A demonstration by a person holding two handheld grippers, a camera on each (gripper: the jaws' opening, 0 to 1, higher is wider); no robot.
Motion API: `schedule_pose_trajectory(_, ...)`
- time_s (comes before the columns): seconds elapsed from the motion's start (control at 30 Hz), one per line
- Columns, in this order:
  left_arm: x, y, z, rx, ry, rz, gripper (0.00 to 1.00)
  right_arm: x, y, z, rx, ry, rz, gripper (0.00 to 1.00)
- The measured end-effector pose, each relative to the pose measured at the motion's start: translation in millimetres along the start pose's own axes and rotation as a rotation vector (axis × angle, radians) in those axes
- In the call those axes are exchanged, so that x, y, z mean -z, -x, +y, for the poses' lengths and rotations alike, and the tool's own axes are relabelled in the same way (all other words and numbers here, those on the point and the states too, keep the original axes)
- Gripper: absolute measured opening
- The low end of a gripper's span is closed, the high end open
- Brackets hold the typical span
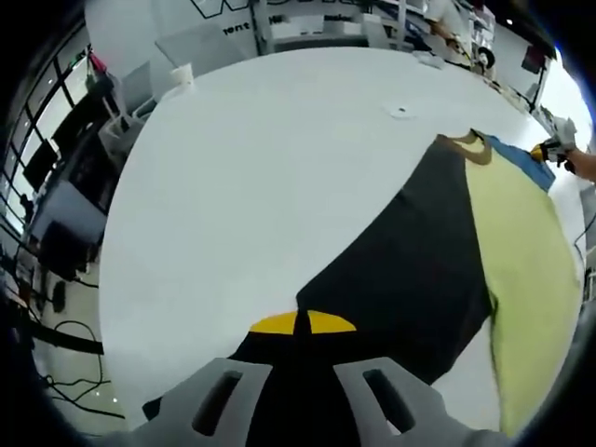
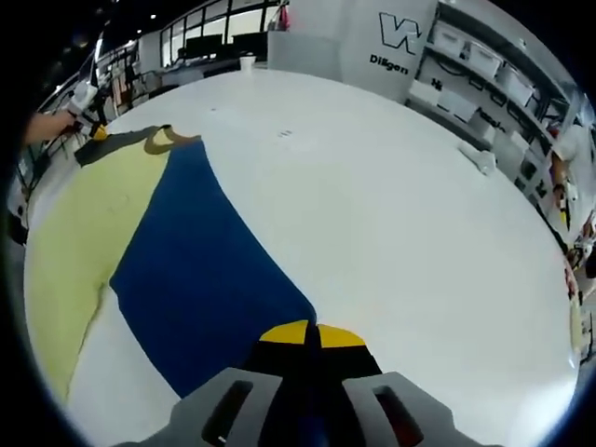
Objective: Fold the garment on the visible template until the final outline fits inside the template.
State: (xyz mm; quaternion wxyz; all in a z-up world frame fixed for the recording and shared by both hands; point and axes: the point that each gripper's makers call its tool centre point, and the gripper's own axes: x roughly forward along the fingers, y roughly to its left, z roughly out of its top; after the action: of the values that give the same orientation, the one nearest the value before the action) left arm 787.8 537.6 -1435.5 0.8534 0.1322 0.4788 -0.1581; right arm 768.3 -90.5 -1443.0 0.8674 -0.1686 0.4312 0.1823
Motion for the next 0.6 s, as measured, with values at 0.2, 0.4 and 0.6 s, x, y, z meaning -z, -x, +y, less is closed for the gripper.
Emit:
schedule_pose_trajectory(0.2, 2.0, 0.6, 1.5, -0.005, 0.025, 0.008, 0.04, 3.7, 1.7, -4.3, 0.032, -0.025, 0.036, 0.0)
schedule_pose_trajectory(0.4, 6.8, 1.9, 2.8, -0.015, 0.062, 0.027, 0.04, 6.3, 3.6, -0.9, 0.035, -0.014, 0.051, 0.0)
schedule_pose_trajectory(0.6, 7.6, 2.3, 2.9, -0.019, 0.081, 0.031, 0.04, 7.3, 3.9, -1.1, 0.044, -0.014, 0.067, 0.0)
